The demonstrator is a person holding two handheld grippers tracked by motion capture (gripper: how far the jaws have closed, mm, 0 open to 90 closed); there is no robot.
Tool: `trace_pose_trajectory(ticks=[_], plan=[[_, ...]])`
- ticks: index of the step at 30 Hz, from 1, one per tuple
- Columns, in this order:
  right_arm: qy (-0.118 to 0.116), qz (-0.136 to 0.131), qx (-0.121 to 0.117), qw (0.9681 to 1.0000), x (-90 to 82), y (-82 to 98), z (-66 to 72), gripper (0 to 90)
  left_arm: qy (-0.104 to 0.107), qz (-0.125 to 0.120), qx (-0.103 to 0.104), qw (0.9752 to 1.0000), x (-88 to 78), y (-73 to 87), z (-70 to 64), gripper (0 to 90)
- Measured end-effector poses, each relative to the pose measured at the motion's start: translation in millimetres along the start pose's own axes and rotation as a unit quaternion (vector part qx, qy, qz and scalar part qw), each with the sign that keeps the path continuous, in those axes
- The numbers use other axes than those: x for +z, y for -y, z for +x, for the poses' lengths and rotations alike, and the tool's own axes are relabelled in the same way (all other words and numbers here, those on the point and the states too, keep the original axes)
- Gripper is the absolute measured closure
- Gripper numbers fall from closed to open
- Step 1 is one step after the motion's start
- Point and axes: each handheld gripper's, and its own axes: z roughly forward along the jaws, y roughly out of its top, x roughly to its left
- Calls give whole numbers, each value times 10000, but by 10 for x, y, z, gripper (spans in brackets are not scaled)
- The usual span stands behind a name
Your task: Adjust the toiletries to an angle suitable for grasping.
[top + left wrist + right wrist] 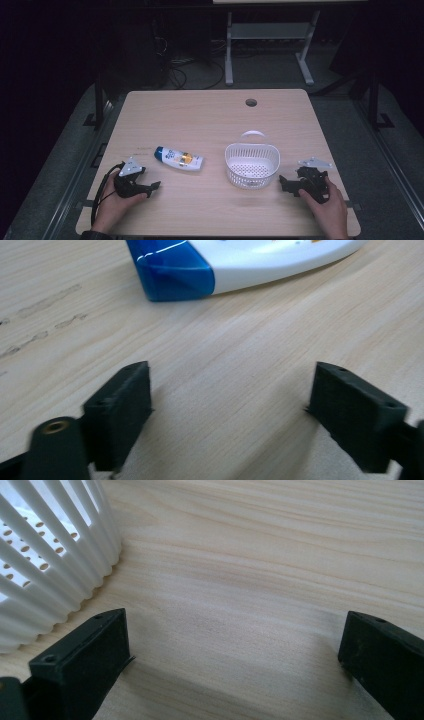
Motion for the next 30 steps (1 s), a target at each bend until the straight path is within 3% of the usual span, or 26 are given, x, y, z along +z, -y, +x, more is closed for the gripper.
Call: trace_pose_trajectory(ticks=[11, 19, 21, 22, 23, 30], plan=[[-4, 2, -10, 10000, 6, -7, -7, 0, 13, 59, 25, 10000, -15, -28, 15, 276], [-3, 0, -12, 10000, 6, -6, -7, 0, 49, 128, -75, 9999, -34, -67, 27, 403], [-3, 0, -9, 10000, 6, -6, -7, 0, 44, 131, -148, 9998, -45, -84, 32, 503], [-3, 0, -9, 10000, 6, -6, -7, 0, 49, 125, -177, 9998, -50, -96, 36, 503], [-4, 0, -9, 10000, 6, -6, -7, 0, 46, 102, -253, 9996, -64, -120, 43, 582], [-3, 2, -6, 10000, 6, -6, -7, 0, 84, 61, -376, 9992, -117, -199, 80, 881]])
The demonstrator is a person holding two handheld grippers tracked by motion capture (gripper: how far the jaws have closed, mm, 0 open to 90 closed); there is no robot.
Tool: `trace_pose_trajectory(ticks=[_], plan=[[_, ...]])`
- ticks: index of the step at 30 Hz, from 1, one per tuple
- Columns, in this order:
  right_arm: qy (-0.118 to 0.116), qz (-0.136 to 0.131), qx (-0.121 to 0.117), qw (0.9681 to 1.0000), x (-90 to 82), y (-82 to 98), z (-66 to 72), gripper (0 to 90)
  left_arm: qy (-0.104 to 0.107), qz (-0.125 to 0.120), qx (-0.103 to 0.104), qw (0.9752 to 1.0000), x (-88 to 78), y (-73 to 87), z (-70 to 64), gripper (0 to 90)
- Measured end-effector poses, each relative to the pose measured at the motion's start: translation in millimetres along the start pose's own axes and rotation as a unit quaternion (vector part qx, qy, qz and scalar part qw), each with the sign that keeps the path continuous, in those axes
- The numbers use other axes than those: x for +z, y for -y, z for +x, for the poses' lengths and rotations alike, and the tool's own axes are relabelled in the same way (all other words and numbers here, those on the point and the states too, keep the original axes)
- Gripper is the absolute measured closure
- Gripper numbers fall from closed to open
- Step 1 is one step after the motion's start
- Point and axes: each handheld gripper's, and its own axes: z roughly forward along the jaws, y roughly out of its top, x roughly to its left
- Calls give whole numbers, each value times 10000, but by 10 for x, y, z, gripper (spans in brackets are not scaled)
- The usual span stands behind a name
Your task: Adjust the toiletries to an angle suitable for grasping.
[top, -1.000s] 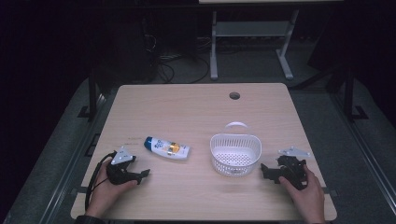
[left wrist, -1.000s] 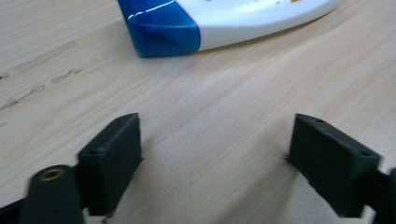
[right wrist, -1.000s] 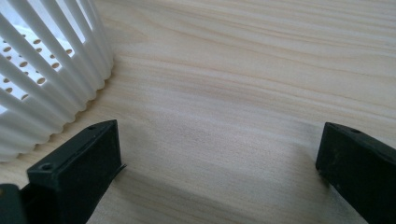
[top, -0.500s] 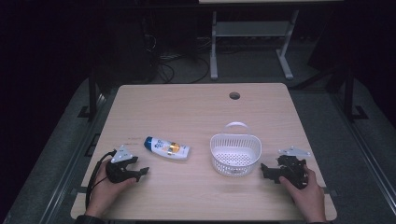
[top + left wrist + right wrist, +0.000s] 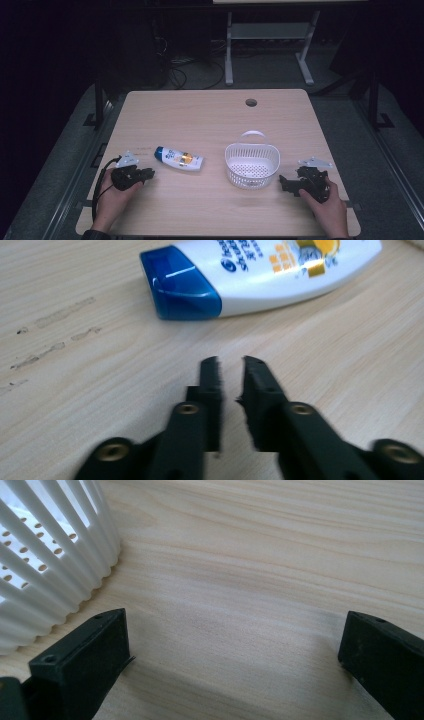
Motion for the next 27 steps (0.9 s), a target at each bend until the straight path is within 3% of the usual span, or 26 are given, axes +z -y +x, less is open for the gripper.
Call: trace_pose_trajectory(ticks=[4, 16, 27], plan=[[0, -2, -2, 10000, 0, 0, 0, 0, -23, -9, -79, 10000, -18, -62, 6, 897], [0, -1, 0, 10000, 0, 0, 0, 0, -80, -97, -65, 9999, -19, -159, 12, 898], [0, -1, -1, 10000, 0, 0, 0, 0, -176, -107, 1, 9998, 116, -299, 83, 898]])
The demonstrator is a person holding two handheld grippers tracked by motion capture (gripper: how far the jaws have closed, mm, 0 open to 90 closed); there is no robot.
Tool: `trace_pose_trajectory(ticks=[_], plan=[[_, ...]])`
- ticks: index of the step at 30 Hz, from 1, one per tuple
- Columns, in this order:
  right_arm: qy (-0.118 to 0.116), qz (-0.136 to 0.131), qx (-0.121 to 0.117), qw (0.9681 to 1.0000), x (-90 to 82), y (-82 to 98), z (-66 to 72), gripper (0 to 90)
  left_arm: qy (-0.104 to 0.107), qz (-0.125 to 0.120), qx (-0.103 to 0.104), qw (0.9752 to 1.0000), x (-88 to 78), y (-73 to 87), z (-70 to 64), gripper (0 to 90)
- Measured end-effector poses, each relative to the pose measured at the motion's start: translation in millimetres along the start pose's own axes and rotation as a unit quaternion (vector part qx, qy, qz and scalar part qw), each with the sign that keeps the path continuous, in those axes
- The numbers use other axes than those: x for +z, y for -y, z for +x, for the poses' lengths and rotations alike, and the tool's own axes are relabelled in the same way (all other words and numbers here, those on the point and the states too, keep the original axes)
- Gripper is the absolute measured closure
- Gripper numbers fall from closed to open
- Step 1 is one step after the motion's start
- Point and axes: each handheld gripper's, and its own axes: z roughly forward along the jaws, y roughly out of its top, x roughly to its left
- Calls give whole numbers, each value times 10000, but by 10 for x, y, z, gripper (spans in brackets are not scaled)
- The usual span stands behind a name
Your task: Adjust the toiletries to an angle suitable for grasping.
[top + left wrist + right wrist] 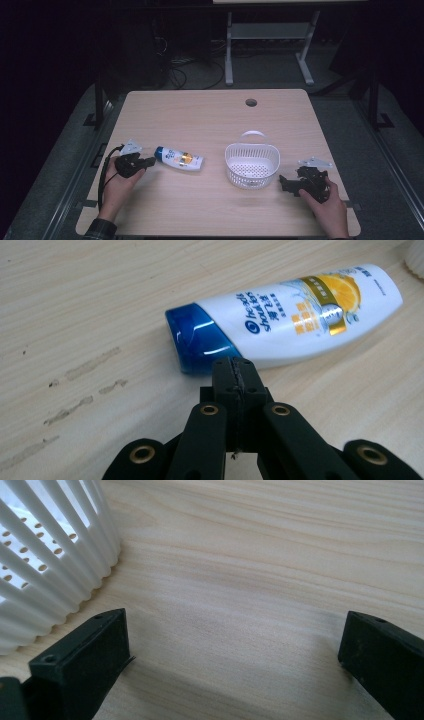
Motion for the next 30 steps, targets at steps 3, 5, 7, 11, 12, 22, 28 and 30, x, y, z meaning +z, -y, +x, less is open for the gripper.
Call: trace_pose_trajectory(ticks=[3, 5, 7, 11, 12, 22, 28, 30], plan=[[-1, 0, 0, 10000, 0, 0, 0, 0, -18, 13, 10, 10000, 29, -18, 2, 898], [1, -1, 0, 10000, 0, 0, 0, 0, -32, 25, 26, 10000, 54, -30, 5, 898], [0, -1, 1, 10000, 0, 0, 0, 0, -38, 41, 43, 10000, 71, -41, 8, 898], [1, -2, -3, 10000, -1, 1, -1, 0, -38, 41, 45, 10000, 120, -59, 20, 898], [-2, -4, -3, 10000, -2, 2, -1, 0, -29, 70, 32, 10000, 151, -61, 24, 898], [-4, -4, -10, 10000, -4, 4, -2, 0, -63, 93, 27, 9999, 226, -116, 61, 898], [-4, -4, -11, 10000, -4, 4, -2, 0, -63, 57, 49, 10000, 281, -184, 48, 898], [-4, -4, -10, 10000, -4, 4, -2, 0, -66, 28, 26, 10000, 311, -207, 56, 898]])
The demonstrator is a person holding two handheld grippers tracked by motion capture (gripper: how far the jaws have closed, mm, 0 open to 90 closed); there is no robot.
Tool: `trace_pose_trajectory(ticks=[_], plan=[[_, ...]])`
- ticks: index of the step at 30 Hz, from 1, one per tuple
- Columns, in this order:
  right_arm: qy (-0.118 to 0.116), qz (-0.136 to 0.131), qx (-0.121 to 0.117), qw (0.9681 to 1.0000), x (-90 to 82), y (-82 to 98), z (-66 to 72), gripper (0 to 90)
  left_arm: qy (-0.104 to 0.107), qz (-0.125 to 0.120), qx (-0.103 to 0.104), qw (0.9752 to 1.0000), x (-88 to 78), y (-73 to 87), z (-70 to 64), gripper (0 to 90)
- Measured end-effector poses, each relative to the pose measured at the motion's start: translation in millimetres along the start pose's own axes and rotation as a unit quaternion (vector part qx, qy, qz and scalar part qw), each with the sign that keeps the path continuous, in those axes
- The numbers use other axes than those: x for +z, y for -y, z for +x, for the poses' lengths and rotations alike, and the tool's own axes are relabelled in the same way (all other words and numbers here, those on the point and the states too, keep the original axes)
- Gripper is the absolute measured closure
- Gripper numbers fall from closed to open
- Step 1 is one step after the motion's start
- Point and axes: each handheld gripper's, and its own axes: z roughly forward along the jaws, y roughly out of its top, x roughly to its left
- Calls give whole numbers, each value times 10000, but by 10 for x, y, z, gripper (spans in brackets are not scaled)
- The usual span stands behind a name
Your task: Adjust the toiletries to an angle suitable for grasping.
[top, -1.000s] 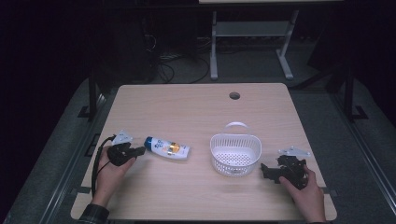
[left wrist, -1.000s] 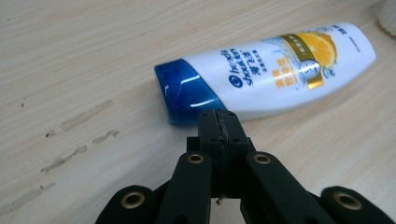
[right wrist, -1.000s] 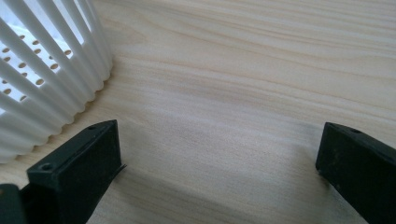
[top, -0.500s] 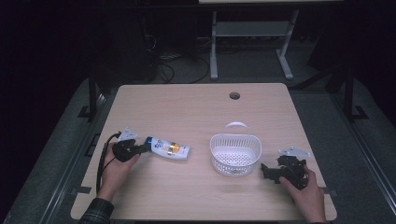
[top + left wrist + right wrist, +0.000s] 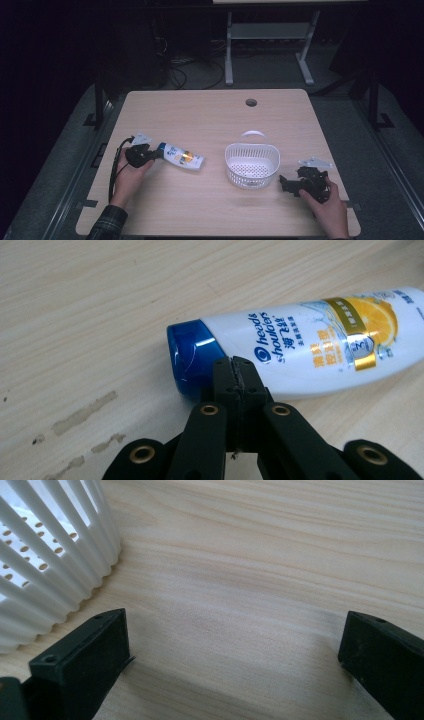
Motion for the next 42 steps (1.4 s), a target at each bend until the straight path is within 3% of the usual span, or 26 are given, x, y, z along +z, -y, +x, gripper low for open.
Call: trace_pose_trajectory(ticks=[11, 22, 27, 32, 34, 42], plan=[[-7, -2, -6, 10000, -2, 2, -1, 0, -54, -57, -40, 10000, 111, -114, 40, 898], [-5, -2, -5, 10000, -2, 2, -1, 0, -49, -117, -108, 9999, 331, -241, 64, 898], [-6, -3, -6, 10000, -2, 2, -1, 0, -49, -57, -20, 10000, 370, -260, 48, 898], [-10, -5, -19, 10000, -5, 6, -4, 0, 76, -190, 53, 9998, 293, -329, -61, 898], [-11, -7, -18, 10000, -6, 7, -4, 0, 209, -273, 177, 9993, 247, -407, -187, 898], [-10, -10, -18, 10000, -6, 7, -4, 0, 589, -307, 357, 9972, 278, -535, -458, 898]])
